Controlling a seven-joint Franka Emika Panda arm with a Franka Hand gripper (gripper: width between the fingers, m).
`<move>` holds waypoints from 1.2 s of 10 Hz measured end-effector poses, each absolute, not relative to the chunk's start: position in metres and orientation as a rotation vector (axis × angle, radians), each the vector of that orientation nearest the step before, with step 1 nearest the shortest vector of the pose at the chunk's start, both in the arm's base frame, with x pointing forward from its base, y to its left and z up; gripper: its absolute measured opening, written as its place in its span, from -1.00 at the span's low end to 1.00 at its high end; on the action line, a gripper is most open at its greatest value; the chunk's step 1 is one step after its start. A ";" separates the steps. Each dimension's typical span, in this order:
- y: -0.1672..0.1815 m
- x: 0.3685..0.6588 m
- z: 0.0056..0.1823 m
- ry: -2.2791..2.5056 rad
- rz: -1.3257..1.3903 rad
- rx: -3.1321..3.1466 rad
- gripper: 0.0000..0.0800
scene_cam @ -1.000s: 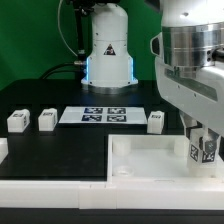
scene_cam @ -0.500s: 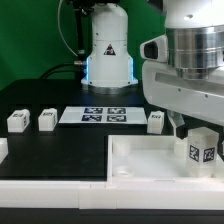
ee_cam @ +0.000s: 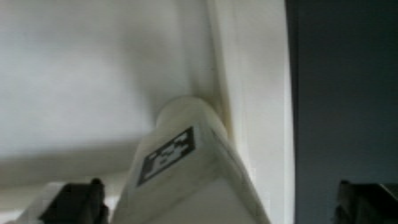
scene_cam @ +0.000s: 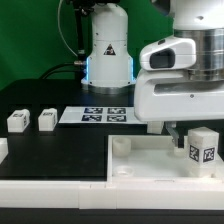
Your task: Assemble one leg
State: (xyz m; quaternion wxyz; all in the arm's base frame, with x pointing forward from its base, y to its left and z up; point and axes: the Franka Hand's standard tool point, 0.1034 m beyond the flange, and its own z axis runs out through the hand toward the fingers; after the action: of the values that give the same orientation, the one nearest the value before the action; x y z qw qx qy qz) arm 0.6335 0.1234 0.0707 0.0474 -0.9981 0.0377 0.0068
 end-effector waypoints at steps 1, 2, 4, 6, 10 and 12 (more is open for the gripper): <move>0.123 0.633 0.071 -0.072 0.012 -3.056 0.62; 0.122 0.634 0.071 -0.242 -0.001 -3.063 0.62; 0.120 0.635 0.070 -0.365 -0.015 -3.060 0.62; 0.120 0.635 0.070 -0.363 -0.015 -3.060 0.29; 0.118 0.635 0.070 -0.285 -0.012 -3.070 -0.27; 0.118 0.635 0.070 -0.008 -0.004 -3.081 -0.27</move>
Offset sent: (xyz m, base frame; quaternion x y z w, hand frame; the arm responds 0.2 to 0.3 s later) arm 0.0000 0.0000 0.0000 0.0000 0.0000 -0.0899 0.9960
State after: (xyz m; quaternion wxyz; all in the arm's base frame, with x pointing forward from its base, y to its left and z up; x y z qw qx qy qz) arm 0.6348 0.1182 0.0698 0.0300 -0.9995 -0.0027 -0.0013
